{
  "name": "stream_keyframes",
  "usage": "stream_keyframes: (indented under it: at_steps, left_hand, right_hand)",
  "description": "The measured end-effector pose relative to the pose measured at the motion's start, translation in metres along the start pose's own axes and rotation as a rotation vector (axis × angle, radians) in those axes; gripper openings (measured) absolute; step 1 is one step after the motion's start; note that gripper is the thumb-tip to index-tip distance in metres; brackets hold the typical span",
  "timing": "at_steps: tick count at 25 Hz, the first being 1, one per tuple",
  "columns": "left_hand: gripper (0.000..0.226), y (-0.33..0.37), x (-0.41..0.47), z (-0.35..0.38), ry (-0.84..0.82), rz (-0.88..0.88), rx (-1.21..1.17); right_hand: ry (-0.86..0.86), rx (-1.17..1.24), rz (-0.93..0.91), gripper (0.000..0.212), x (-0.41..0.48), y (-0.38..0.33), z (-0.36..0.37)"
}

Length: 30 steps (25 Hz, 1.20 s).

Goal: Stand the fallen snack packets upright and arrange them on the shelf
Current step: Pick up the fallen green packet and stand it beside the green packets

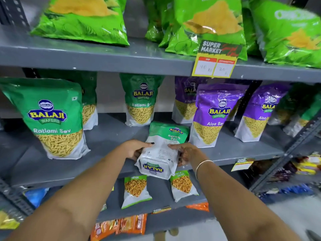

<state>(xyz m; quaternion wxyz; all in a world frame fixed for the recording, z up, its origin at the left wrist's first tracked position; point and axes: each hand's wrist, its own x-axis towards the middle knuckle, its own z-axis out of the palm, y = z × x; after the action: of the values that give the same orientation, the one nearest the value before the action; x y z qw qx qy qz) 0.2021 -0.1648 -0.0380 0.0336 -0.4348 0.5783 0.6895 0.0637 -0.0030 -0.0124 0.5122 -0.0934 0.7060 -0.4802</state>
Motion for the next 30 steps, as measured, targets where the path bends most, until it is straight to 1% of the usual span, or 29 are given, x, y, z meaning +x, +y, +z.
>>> stream_keyframes:
  at_steps: [2,4,5,7,8,11,12,14,15,16,18,21,23,25,27,28,29,30]
  left_hand:
    - [0.013,0.002,-0.010,0.001,-0.050,-0.018,0.064]
    - [0.012,0.010,-0.024,0.003,-0.058,0.007,0.113]
    - [0.016,0.013,-0.027,0.003,-0.051,0.039,0.122]
    - [0.028,0.022,-0.034,0.000,-0.017,0.108,0.126]
    - [0.035,0.025,-0.035,-0.001,0.006,0.143,0.120]
    - [0.049,0.032,-0.035,-0.006,0.149,0.267,0.127]
    - [0.055,0.033,-0.033,-0.008,0.230,0.323,0.167]
    - [0.066,0.034,-0.027,-0.011,0.423,0.431,0.280]
    - [0.072,0.033,-0.024,-0.012,0.503,0.471,0.321]
    - [0.075,0.032,-0.021,-0.014,0.556,0.492,0.338]
    - [0.076,0.028,-0.016,-0.017,0.617,0.516,0.326]
    - [0.074,0.020,-0.015,-0.021,0.662,0.541,0.297]
    - [0.074,0.018,-0.015,-0.025,0.638,0.531,0.294]
    - [0.076,0.018,-0.018,-0.032,0.524,0.494,0.289]
    - [0.075,0.018,-0.021,-0.041,0.369,0.458,0.222]
    - [0.069,0.018,-0.022,-0.046,0.317,0.446,0.206]
    - [0.059,0.018,-0.025,-0.049,0.284,0.429,0.207]
    - [0.048,0.018,-0.027,-0.052,0.269,0.404,0.217]
  right_hand:
    - [-0.043,-0.025,-0.019,0.021,-0.004,-0.001,-0.007]
    - [-0.079,-0.128,-0.014,0.015,-0.004,-0.009,-0.013]
    - [-0.100,-0.182,-0.022,0.017,-0.007,-0.016,-0.015]
    - [-0.127,-0.249,-0.075,0.012,-0.010,-0.032,-0.016]
    - [-0.107,-0.282,-0.120,0.012,-0.013,-0.040,-0.013]
    - [0.000,-0.280,-0.317,0.020,-0.007,-0.053,0.001]
    - [0.018,-0.264,-0.407,0.031,-0.001,-0.053,0.005]
    - [0.037,-0.215,-0.549,0.064,0.017,-0.052,0.016]
    - [0.054,-0.210,-0.600,0.071,0.025,-0.050,0.022]
    - [0.082,-0.232,-0.633,0.074,0.033,-0.049,0.026]
    - [0.147,-0.278,-0.635,0.071,0.039,-0.049,0.035]
    - [0.157,-0.339,-0.628,0.065,0.042,-0.049,0.045]
    - [0.174,-0.372,-0.622,0.063,0.047,-0.049,0.047]
    - [0.219,-0.406,-0.598,0.065,0.050,-0.048,0.047]
    - [0.253,-0.386,-0.487,0.077,0.056,-0.045,0.046]
    - [0.235,-0.341,-0.412,0.077,0.057,-0.043,0.047]
    - [0.203,-0.284,-0.355,0.070,0.057,-0.041,0.048]
    - [0.181,-0.234,-0.328,0.057,0.057,-0.039,0.049]
